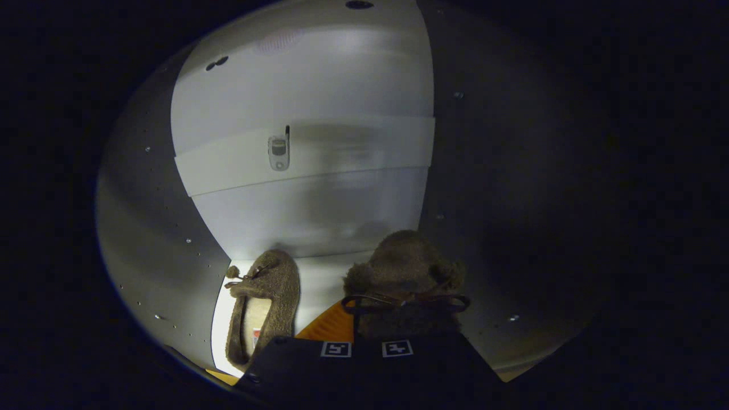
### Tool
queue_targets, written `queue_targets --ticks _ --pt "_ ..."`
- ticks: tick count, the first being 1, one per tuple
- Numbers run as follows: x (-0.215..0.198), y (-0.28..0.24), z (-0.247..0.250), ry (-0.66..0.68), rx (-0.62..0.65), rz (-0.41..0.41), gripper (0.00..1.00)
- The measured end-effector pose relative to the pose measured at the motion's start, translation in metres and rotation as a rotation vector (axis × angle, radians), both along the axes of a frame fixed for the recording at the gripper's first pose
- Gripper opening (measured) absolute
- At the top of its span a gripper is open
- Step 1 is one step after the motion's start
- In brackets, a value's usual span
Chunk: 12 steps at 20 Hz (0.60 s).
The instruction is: Open the shoe cabinet door, grab the shoes and put them into the shoe cabinet, then close the shoe cabinet door.
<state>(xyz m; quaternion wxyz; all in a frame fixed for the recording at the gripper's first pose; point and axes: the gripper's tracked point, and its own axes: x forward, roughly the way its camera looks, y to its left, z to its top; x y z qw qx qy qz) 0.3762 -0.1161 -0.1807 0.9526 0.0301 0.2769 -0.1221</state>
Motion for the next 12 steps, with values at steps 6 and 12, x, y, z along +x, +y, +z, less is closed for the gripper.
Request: queue_targets --ticks 6,12 --pt "0.022 -0.006 -0.049 0.094 -0.005 -0.002 0.04" --pt "0.027 0.002 -0.065 0.123 -0.013 0.015 0.05"
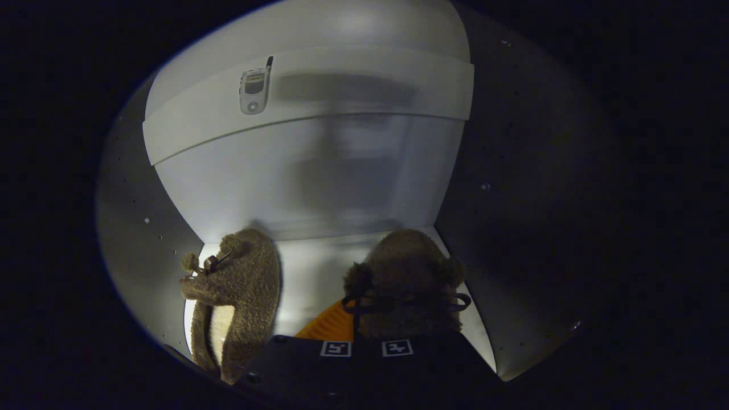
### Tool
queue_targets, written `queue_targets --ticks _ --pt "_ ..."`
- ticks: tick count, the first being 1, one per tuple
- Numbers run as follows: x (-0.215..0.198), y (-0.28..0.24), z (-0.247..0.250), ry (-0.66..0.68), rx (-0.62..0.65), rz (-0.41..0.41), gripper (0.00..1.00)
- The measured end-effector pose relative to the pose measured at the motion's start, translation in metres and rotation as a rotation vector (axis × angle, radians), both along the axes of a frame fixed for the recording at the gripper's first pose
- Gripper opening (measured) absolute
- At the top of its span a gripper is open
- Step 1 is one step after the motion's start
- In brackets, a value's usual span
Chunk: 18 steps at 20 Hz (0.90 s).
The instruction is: Open the shoe cabinet door, grab the shoes and put them into the shoe cabinet, then close the shoe cabinet door.
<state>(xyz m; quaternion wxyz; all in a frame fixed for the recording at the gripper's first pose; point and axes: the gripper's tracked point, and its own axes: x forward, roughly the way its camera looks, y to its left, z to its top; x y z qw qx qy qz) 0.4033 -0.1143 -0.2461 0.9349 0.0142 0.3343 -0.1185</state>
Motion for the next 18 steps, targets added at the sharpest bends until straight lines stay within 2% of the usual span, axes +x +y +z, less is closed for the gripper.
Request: queue_targets --ticks 1,2,5,8,9,12,14,18 --pt "0.001 0.001 0.0 -0.003 -0.007 -0.001 0.06" --pt "-0.001 0.002 0.0 0.001 -0.018 0.001 0.16" --pt "-0.015 0.01 0.004 0.006 -0.03 0.011 0.38" --pt "-0.031 0.017 0.023 -0.061 -0.01 0.003 0.6" --pt "-0.036 0.018 0.033 -0.093 -0.002 0.0 0.64" --pt "-0.064 0.019 0.057 -0.14 -0.005 -0.007 0.94" --pt "-0.082 0.021 0.081 -0.19 -0.036 -0.004 0.99" --pt "-0.133 0.036 0.143 -0.343 -0.072 0.006 0.98"
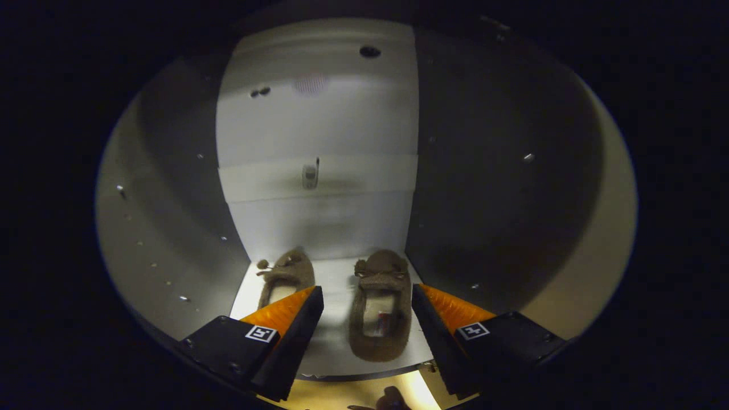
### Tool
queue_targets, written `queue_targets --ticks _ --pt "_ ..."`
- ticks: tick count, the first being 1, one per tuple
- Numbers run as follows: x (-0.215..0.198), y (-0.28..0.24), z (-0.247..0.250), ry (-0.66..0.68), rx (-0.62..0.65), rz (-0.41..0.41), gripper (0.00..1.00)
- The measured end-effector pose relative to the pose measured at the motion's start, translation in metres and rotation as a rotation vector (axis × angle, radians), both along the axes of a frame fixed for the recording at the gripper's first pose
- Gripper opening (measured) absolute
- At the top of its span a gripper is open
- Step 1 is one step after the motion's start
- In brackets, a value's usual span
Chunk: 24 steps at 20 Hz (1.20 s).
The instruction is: Open the shoe cabinet door, grab the shoes and put them into the shoe cabinet, then close the shoe cabinet door.
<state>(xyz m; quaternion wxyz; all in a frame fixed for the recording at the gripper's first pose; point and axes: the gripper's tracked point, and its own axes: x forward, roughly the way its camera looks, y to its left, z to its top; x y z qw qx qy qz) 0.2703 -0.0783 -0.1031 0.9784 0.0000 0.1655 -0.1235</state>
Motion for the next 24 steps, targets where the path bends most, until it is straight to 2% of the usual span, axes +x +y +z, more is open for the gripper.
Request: queue_targets --ticks 3,6,12,16,20,24 --pt "-0.055 0.013 0.042 -0.114 -0.006 0.026 0.98" --pt "-0.111 0.029 0.063 -0.148 -0.017 0.066 0.98" --pt "-0.222 0.071 0.115 -0.308 0.02 0.266 0.98" --pt "-0.306 0.074 0.148 -0.405 0.08 0.373 0.97" --pt "-0.352 0.05 0.161 -0.443 0.091 0.39 0.97" --pt "-0.402 0.003 0.172 -0.441 0.054 0.349 0.97"
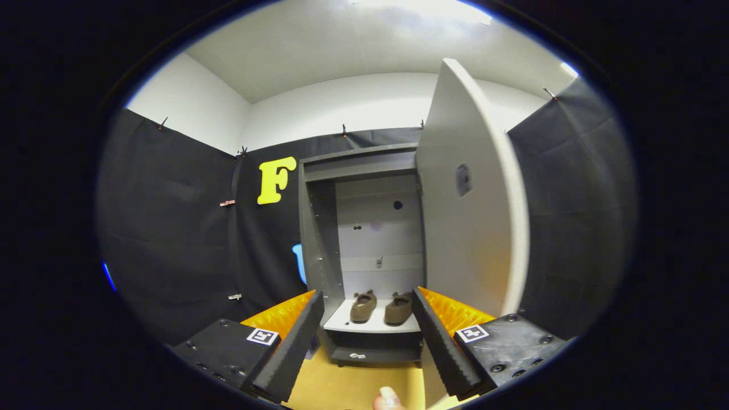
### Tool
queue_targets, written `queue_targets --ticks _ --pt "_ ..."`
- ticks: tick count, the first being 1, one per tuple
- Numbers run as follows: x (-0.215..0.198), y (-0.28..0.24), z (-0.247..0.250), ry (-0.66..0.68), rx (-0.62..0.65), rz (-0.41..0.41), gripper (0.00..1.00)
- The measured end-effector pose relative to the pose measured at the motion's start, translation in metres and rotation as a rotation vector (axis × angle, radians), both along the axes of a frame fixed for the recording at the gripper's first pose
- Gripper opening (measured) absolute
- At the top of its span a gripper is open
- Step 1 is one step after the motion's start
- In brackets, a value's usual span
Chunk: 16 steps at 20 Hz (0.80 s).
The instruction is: Open the shoe cabinet door, grab the shoes and put them into the shoe cabinet, then close the shoe cabinet door.
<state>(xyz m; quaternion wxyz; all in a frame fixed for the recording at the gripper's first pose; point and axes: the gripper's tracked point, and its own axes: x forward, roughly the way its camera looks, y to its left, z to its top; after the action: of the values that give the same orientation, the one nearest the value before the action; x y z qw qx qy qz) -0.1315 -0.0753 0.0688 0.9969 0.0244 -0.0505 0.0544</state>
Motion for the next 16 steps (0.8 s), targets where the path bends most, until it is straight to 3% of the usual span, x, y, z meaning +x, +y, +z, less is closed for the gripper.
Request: queue_targets --ticks 8,12,16 --pt "-0.058 -0.124 0.006 0.0 -0.003 -0.17 0.97" --pt "-0.043 -0.173 -0.015 0.044 -0.009 -0.257 0.98" --pt "-0.004 -0.183 -0.046 0.11 0.011 -0.254 0.98"
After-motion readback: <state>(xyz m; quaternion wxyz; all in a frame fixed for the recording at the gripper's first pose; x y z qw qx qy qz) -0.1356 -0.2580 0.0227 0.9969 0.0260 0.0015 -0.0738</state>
